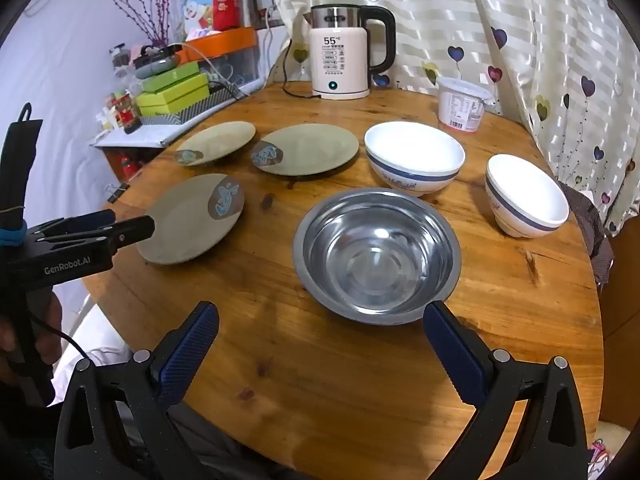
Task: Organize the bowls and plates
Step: 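Move both grippers toward the beige plates on the table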
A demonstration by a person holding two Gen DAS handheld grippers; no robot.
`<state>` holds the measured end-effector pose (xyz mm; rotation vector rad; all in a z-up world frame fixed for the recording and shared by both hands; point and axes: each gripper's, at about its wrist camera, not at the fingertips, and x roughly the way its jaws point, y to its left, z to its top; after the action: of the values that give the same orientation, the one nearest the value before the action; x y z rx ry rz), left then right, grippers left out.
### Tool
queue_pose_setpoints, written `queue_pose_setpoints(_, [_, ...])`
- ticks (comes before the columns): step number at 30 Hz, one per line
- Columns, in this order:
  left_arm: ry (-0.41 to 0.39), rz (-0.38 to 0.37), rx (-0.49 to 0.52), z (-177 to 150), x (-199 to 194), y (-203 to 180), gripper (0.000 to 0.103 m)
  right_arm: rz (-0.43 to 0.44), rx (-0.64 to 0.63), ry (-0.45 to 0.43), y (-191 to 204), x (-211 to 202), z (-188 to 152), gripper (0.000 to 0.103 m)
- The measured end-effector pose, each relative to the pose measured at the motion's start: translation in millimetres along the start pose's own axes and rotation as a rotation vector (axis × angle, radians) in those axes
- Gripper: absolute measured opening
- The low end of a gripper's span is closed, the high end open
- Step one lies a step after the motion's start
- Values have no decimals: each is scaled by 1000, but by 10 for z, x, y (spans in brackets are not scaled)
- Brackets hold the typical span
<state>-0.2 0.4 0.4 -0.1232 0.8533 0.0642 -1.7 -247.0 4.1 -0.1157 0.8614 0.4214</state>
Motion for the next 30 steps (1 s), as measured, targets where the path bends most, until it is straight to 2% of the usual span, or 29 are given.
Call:
queue_pose_setpoints(9, [29, -2, 8, -6, 56, -34, 82, -1, -5, -3, 5, 18, 19, 103])
queue_pose_setpoints(18, [52, -35, -32, -26, 57, 84, 82, 0, -5, -4, 15, 11, 35, 103])
queue_pose_setpoints(30, [49, 8, -24, -6, 50, 96, 82, 19, -1, -29, 13, -19, 70, 103])
